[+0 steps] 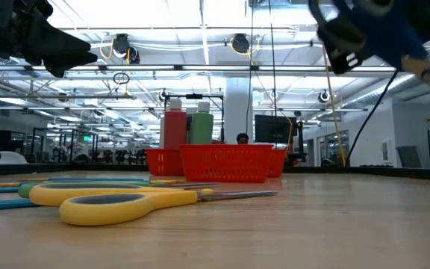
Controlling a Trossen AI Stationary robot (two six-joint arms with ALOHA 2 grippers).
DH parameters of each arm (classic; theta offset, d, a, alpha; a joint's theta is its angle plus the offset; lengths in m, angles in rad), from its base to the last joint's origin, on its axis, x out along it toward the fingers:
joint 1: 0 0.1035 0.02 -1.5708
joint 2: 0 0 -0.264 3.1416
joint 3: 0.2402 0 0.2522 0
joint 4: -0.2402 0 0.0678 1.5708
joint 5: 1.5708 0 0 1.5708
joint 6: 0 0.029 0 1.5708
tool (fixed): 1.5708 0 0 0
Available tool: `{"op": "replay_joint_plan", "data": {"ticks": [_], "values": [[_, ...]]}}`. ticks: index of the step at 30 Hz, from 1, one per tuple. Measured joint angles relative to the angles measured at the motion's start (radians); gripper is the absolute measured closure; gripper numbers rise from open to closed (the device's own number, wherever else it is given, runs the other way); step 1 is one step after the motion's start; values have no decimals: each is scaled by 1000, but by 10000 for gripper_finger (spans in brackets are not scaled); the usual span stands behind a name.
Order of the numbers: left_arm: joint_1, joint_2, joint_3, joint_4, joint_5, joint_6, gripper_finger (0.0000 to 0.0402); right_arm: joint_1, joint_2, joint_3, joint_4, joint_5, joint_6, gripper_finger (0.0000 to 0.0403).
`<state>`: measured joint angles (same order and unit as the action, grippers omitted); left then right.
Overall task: Pick & Place Paint Supplies
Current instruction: Put the blue scissors into the top right red bin
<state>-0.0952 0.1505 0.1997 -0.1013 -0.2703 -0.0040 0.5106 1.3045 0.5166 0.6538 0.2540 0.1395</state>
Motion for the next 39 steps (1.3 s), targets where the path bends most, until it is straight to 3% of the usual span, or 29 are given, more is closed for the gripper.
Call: {"op": "replay_joint_plan", "data": {"ticks": [6, 21, 39], "values": [[0, 0, 0, 0, 0, 0, 192, 0, 0, -22, 105, -77, -21, 393], [0, 0, 0, 0, 0, 0, 192, -28, 1, -22, 150, -74, -50, 393], [0, 0, 0, 0, 0, 0, 192, -313, 1, -22, 199, -73, -55, 393]]}}
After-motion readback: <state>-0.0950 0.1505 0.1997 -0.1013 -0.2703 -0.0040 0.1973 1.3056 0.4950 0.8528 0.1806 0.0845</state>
